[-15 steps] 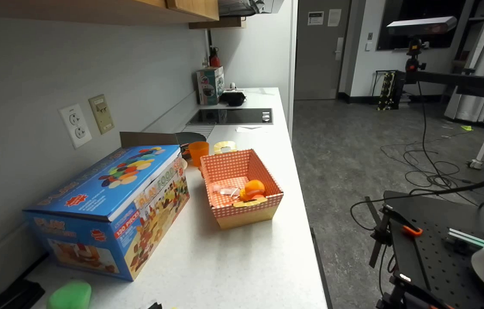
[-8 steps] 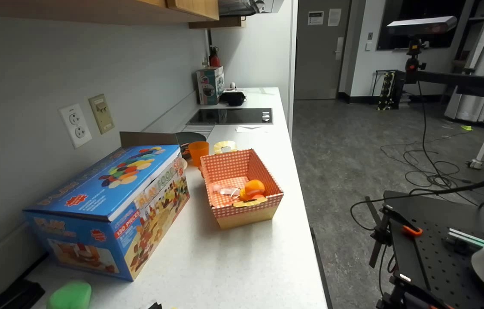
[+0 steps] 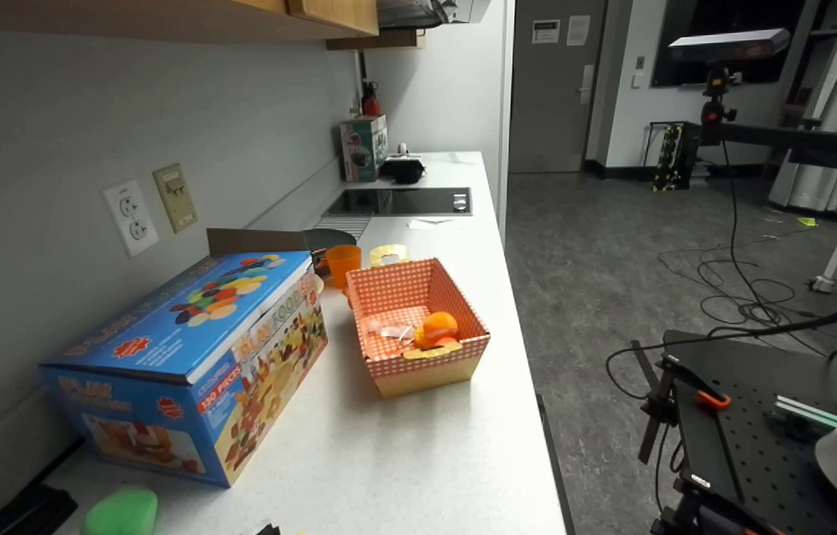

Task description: Open the top left cabinet door

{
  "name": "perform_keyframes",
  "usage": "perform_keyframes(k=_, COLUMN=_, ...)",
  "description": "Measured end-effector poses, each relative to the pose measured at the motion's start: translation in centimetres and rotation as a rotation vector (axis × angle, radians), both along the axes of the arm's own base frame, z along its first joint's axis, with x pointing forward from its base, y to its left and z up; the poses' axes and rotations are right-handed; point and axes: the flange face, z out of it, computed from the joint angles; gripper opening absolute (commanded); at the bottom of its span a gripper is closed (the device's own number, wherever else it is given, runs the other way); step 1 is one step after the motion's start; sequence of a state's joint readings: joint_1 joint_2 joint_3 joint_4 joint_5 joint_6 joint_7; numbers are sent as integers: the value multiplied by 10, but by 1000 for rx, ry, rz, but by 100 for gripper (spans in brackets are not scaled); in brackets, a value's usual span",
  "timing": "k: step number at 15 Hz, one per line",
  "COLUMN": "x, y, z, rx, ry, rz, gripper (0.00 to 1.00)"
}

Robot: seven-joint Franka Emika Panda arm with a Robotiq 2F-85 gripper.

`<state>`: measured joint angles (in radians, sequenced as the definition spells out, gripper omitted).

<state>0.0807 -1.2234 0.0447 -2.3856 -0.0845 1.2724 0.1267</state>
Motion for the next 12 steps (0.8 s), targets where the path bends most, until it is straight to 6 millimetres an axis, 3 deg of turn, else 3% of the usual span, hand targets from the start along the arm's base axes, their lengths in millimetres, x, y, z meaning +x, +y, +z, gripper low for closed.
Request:
perform_keyframes(k=7, x=3, y=-1, z=1, rx=2, ry=-18, rz=-14, gripper=100)
perform_keyframes(k=9, x=19, y=-6, z=8, rx=17, ry=-120, rz=-39, gripper=100)
perform_keyframes(k=12, x=57, y=-24, z=22, rx=37, ry=-305, rz=-81, gripper=100)
